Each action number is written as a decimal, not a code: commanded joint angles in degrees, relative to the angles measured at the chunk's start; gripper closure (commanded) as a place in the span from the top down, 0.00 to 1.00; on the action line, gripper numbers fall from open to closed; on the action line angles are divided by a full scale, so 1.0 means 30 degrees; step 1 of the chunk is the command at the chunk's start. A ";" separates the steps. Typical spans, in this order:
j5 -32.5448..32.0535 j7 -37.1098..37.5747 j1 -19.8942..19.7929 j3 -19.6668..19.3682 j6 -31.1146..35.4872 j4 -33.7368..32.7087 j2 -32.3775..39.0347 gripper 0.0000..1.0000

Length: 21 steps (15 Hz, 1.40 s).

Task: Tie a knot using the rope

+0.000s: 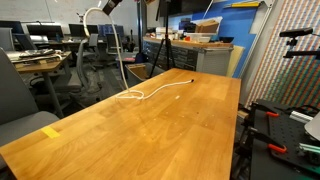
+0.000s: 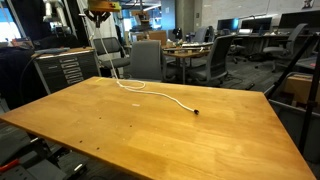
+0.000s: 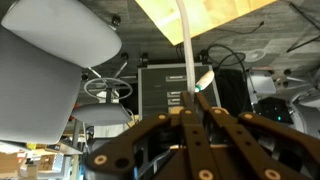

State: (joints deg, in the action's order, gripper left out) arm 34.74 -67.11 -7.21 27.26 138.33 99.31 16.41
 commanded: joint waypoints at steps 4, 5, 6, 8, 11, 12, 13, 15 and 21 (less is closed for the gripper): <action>0.5644 -0.0444 0.0882 -0.2496 -0.0271 -0.1441 -0.2390 0.07; 0.6570 -0.0268 0.1009 -0.2914 -0.0142 -0.1838 -0.2771 0.09; 0.7351 -0.0063 0.1144 -0.3341 -0.0096 -0.2391 -0.2909 0.08; 0.8806 0.0478 0.1354 -0.4196 -0.0227 -0.3329 -0.3480 0.07; 1.1151 0.0839 0.0536 -0.4176 0.0051 -0.4281 -0.4451 0.08; 1.2010 0.0785 0.0501 -0.4368 0.0225 -0.4544 -0.4753 0.08; 1.2964 0.0911 0.0189 -0.4564 -0.0120 -0.4809 -0.5178 0.09; 1.4708 0.0991 -0.0117 -0.4819 -0.0212 -0.5414 -0.5519 0.08; 1.5261 0.1827 -0.0704 -0.5481 0.1375 -0.6596 -0.5806 0.08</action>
State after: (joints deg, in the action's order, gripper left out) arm 79.05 -62.64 -9.04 11.09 139.67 81.69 -1.40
